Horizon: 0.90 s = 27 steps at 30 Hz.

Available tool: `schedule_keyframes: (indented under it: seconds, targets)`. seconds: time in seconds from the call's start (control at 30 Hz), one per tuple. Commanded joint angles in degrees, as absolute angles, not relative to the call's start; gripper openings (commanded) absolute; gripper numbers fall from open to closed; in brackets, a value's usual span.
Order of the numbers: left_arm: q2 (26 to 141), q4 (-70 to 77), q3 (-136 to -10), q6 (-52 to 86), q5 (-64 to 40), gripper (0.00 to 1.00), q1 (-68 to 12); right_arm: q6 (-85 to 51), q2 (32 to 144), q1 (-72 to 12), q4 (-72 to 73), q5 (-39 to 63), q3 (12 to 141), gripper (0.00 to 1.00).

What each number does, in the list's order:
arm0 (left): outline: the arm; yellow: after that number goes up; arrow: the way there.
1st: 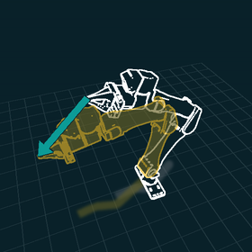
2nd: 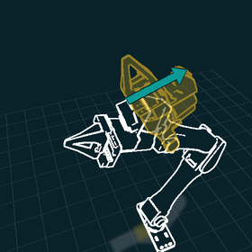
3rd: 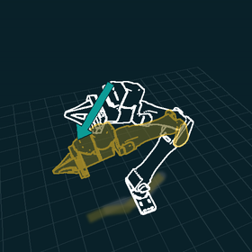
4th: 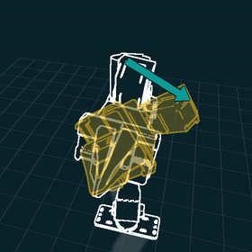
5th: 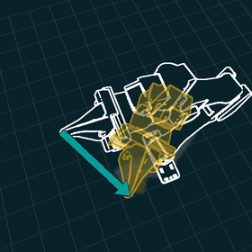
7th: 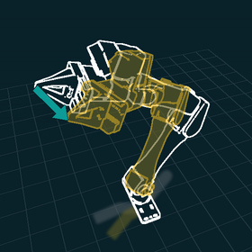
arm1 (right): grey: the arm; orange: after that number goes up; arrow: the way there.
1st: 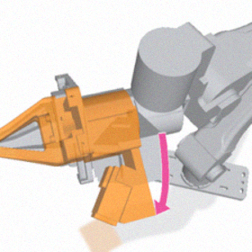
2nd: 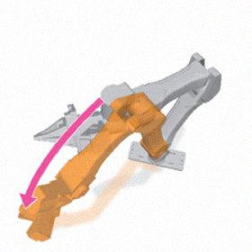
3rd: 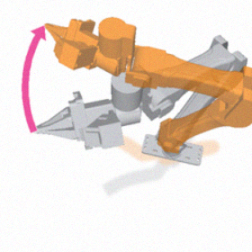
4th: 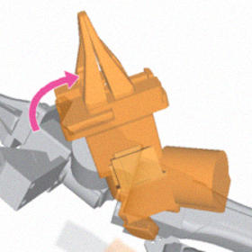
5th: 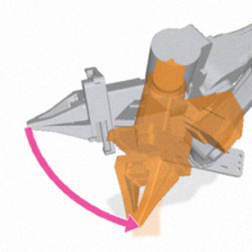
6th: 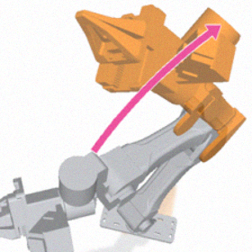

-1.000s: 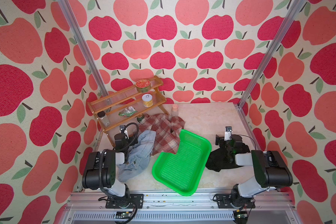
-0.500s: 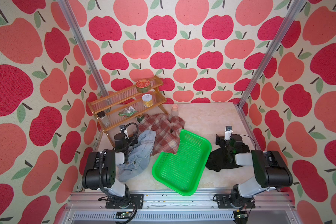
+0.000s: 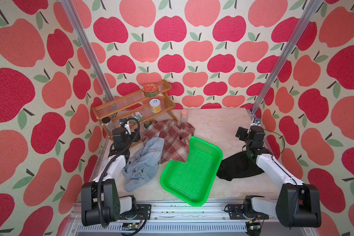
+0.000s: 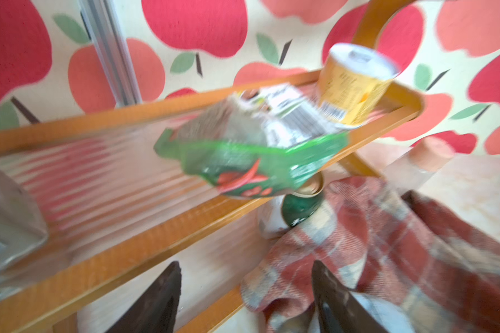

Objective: Roll up the skirts
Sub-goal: Move the basket to the corner of the board.

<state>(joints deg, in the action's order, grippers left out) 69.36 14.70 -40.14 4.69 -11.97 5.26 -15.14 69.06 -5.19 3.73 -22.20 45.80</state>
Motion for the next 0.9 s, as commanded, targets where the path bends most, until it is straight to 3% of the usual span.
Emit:
schedule_keyframes:
  seconds: [0.0, 0.2, 0.3, 0.43, 0.6, 0.87]
  targets:
    - [61.8, 6.1, -41.4, 5.4, -13.4, 0.72, -0.8, -27.3, 65.6, -6.7, -21.9, -21.7, 49.7, 0.97]
    - [45.9, 2.7, -36.5, 4.0, -3.9, 0.73, -18.0, -32.2, 55.6, -11.7, -34.2, -10.4, 51.2, 0.84]
    - [39.6, 2.9, -32.7, 6.8, -0.4, 0.73, -23.0, -35.5, 52.5, -16.5, -37.7, -8.6, 49.4, 0.75]
    - [34.7, 5.5, -28.4, 11.3, -1.3, 0.74, -26.5, -42.7, 51.0, -25.8, -38.5, -9.9, 44.7, 0.7]
    - [36.0, 4.5, -28.2, 11.6, 2.9, 0.74, -33.3, -47.4, 56.3, -35.6, -35.9, -13.7, 42.6, 0.64]
    - [38.7, 5.7, -27.6, 9.2, 7.9, 0.72, -40.5, -49.0, 67.8, -36.2, -31.7, -10.3, 42.6, 0.64]
